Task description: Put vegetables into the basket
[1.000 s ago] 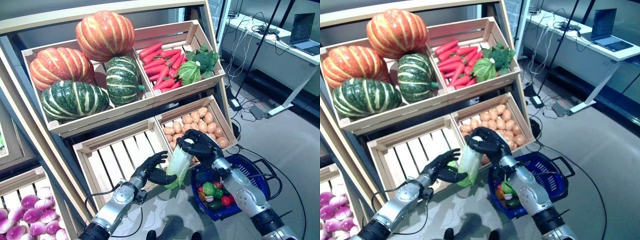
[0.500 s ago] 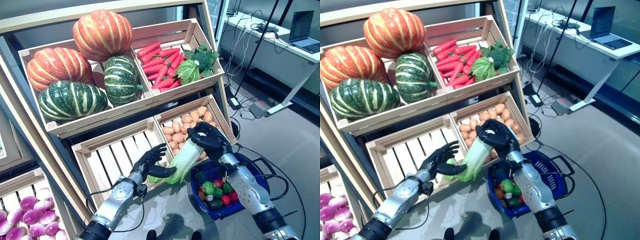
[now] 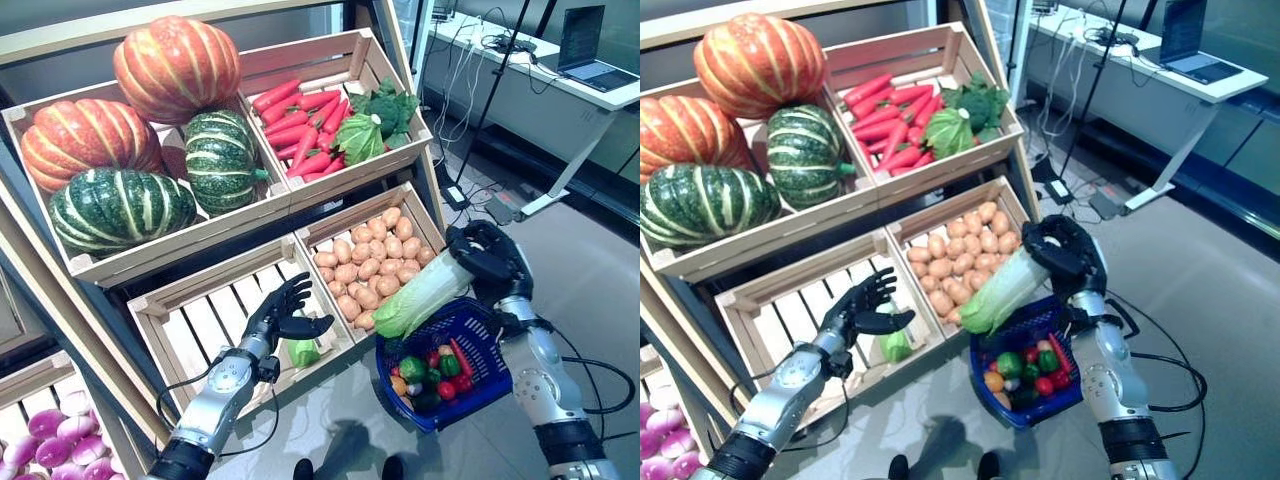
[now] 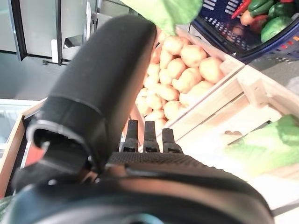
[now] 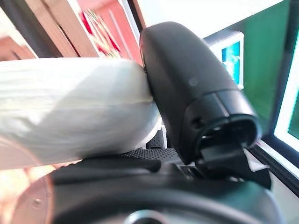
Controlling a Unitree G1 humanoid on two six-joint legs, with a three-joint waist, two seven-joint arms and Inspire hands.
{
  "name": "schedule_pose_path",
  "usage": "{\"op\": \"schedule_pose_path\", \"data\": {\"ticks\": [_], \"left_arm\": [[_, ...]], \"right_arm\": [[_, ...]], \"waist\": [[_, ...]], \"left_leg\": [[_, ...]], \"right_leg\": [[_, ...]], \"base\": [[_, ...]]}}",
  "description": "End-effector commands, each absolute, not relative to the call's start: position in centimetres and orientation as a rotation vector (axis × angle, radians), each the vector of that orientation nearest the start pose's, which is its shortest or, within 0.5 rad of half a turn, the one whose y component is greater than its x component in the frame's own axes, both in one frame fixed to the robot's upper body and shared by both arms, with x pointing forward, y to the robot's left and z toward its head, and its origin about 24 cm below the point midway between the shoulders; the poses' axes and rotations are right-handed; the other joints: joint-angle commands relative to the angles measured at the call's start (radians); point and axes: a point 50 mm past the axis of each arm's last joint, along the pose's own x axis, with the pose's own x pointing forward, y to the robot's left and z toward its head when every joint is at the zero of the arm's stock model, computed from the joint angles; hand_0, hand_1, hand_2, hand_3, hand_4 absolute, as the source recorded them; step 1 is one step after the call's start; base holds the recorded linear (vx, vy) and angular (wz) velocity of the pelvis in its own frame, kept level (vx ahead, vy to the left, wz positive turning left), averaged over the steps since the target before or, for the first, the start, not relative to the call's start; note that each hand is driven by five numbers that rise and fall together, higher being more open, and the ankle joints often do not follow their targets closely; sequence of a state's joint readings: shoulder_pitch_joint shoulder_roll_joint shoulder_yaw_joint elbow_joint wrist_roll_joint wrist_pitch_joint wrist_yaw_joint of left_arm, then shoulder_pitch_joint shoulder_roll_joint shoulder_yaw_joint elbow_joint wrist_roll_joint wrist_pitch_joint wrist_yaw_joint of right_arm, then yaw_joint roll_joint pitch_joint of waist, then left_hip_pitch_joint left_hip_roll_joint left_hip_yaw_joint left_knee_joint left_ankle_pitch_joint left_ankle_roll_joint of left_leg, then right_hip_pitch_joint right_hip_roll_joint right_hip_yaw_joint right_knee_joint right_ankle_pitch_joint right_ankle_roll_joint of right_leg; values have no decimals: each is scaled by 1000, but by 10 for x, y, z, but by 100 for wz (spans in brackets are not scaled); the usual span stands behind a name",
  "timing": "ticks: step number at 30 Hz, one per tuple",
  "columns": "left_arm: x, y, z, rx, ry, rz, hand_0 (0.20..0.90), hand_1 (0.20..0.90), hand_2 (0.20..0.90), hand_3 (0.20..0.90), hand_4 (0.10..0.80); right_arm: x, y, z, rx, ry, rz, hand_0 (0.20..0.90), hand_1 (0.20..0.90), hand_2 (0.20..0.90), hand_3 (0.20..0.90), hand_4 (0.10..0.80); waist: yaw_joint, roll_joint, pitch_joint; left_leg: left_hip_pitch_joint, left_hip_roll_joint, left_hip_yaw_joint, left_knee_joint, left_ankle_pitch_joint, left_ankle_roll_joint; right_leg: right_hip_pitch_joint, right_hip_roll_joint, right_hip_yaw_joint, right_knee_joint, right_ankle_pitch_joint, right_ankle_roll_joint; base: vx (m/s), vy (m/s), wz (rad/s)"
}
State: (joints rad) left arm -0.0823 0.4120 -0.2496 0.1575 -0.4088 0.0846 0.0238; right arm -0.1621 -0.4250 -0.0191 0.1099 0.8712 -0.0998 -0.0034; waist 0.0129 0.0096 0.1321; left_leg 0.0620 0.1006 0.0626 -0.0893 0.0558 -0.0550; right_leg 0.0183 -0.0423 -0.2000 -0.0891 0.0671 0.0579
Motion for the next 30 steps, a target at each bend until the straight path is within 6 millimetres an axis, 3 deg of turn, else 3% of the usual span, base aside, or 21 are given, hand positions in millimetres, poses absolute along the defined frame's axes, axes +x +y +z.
{"op": "schedule_pose_path", "data": {"ticks": [1,10,15,18,25,30], "left_arm": [[285,188,66,37,22,-156,900,900,900,900,800],[280,196,63,32,33,-136,900,900,900,900,800],[277,193,61,8,41,-152,900,900,900,900,800],[284,187,71,7,-11,-169,900,900,900,900,800],[302,178,109,15,-172,-181,900,900,900,900,800],[310,174,132,14,-273,-181,900,900,900,900,800]], "right_arm": [[278,-256,161,442,-552,-57,300,300,300,300,400],[264,-286,154,448,-565,-192,300,300,300,300,400],[262,-287,130,582,-514,-234,300,300,300,300,400],[268,-285,117,750,-509,-259,300,300,300,300,400],[289,-296,111,914,-553,-286,300,300,300,300,400],[301,-306,119,967,-600,-316,300,300,300,300,400]], "waist": [[-12,-57,-56],[-29,-60,-48],[-29,-59,-31],[-23,-53,21],[-2,-35,179],[11,-20,273]], "left_leg": [[12,16,5,2,-55,-18],[4,21,16,2,-52,-18],[-9,24,13,2,-46,-16],[-51,22,2,2,-36,-13],[-151,18,-24,4,-1,-15],[-251,3,-45,53,23,-30]], "right_leg": [[50,-87,45,2,-5,82],[40,-81,60,2,-5,81],[39,-77,57,2,-7,75],[-7,-70,58,20,-7,65],[-110,-50,55,81,-19,46],[-183,-43,37,125,-23,38]], "base": [[-22,-16,-4],[-2,-20,-6],[30,-39,-2],[-123,-49,-3],[-190,-81,2],[-140,-67,11]]}}
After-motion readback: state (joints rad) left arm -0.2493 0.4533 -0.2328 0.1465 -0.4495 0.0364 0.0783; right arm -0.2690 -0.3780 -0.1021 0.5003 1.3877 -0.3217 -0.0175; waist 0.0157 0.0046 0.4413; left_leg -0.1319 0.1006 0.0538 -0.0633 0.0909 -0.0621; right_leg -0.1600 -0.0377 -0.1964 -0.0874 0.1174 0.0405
